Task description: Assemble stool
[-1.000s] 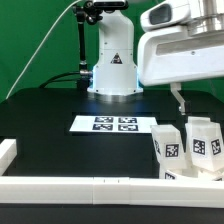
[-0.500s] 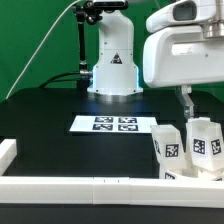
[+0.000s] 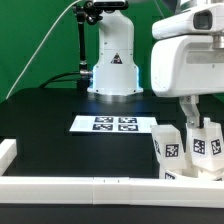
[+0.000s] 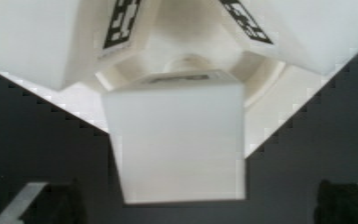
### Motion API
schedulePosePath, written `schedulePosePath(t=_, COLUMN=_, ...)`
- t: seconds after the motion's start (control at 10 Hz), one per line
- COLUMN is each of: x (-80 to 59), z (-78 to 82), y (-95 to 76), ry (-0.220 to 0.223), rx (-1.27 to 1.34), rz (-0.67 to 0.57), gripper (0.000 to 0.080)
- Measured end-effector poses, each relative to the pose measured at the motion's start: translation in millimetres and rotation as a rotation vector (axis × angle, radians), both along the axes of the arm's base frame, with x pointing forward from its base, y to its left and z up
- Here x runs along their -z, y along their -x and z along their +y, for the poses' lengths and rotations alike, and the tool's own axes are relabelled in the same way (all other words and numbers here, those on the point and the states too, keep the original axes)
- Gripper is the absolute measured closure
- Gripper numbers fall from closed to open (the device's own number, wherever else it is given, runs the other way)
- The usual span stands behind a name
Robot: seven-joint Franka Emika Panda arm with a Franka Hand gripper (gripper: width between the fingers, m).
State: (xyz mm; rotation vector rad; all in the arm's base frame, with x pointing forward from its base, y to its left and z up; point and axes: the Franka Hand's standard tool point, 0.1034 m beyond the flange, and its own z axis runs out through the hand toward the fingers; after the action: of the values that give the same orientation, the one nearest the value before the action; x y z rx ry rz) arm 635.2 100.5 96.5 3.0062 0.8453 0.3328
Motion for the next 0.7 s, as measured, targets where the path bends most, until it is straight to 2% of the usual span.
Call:
schedulePosePath(t=0.2, x=5.9, z=-0.7, y=1.4, ry=0.002, rx=0.007, rz=0.008, gripper=0.0151)
schedulePosePath(t=0.4, x=8.7, z=-0.9, y=2.2, ry=0.003, rx=0.012, rz=0.012, gripper=0.0404)
schedulePosePath(t=0.5, x=8.7, z=-1.3, y=2.2, ry=0.003, rx=0.012, rz=0.012, gripper=0.0404)
schedulePosePath(t=0.6, x=8.7, z=-1.4, y=2.1, ry=0.000, rx=0.030, rz=0.013, gripper=0.0462)
schedulePosePath(t=0.7, x=8.7, z=-1.6, y=2.1, ry=-0.005, rx=0.054, rz=0.014, gripper=0.0462)
